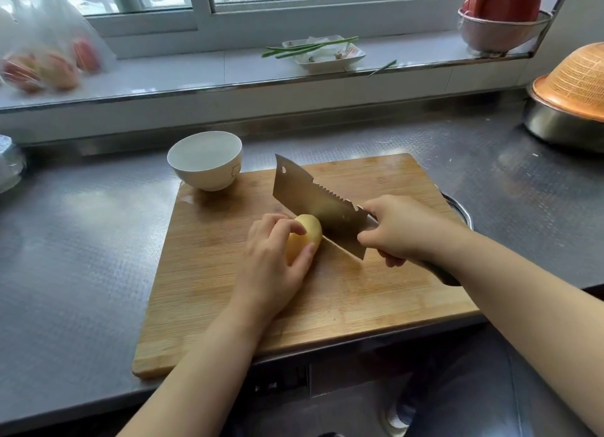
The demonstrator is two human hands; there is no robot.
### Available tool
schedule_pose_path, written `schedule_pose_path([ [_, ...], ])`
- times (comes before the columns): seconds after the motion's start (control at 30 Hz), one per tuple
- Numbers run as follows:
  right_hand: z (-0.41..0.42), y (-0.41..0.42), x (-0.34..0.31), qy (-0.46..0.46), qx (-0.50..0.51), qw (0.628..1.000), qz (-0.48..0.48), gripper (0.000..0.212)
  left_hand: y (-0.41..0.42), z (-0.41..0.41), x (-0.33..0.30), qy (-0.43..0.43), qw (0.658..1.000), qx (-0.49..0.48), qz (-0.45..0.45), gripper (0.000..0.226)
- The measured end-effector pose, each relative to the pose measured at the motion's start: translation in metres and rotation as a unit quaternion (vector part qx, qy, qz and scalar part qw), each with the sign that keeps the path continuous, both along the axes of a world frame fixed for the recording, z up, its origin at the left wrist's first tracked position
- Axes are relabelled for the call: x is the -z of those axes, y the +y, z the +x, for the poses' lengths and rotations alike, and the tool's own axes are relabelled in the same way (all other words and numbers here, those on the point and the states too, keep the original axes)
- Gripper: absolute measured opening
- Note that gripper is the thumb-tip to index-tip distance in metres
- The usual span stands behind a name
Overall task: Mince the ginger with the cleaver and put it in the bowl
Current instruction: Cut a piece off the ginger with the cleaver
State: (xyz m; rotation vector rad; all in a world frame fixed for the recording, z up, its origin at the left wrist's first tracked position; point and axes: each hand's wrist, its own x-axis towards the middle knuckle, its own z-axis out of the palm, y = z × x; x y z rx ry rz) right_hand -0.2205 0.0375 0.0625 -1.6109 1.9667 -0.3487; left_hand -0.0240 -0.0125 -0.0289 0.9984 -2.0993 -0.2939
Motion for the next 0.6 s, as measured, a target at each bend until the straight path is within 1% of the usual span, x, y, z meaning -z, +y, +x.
schedule_pose_path([
  [0.1, 0.000, 0.005, -0.005, 0.029, 0.004, 0.998, -0.052, 0.004, -0.002, -0.001, -0.001, 0.001, 1.000, 0.009, -0.015, 0.014],
  [0.2, 0.001, 0.008, -0.016, 0.027, -0.007, 0.996, -0.080, 0.008, -0.004, -0.002, 0.000, 0.006, 1.000, 0.000, -0.015, 0.007],
  [0.27, 0.003, 0.007, -0.022, 0.023, -0.026, 0.996, -0.078, 0.007, -0.004, -0.003, 0.001, -0.003, 1.000, -0.007, -0.016, 0.007],
  [0.33, 0.006, 0.003, -0.025, 0.040, -0.035, 0.996, -0.070, 0.003, -0.004, -0.004, 0.001, -0.008, 1.000, -0.009, -0.018, 0.007],
  [0.47, 0.011, 0.000, -0.027, 0.069, -0.053, 0.995, -0.055, 0.008, -0.006, -0.003, 0.002, -0.014, 1.000, -0.013, -0.018, 0.005],
  [0.6, 0.014, 0.002, -0.029, 0.073, -0.057, 0.994, -0.051, 0.009, -0.006, -0.004, 0.002, -0.031, 0.999, -0.013, -0.010, 0.016],
])
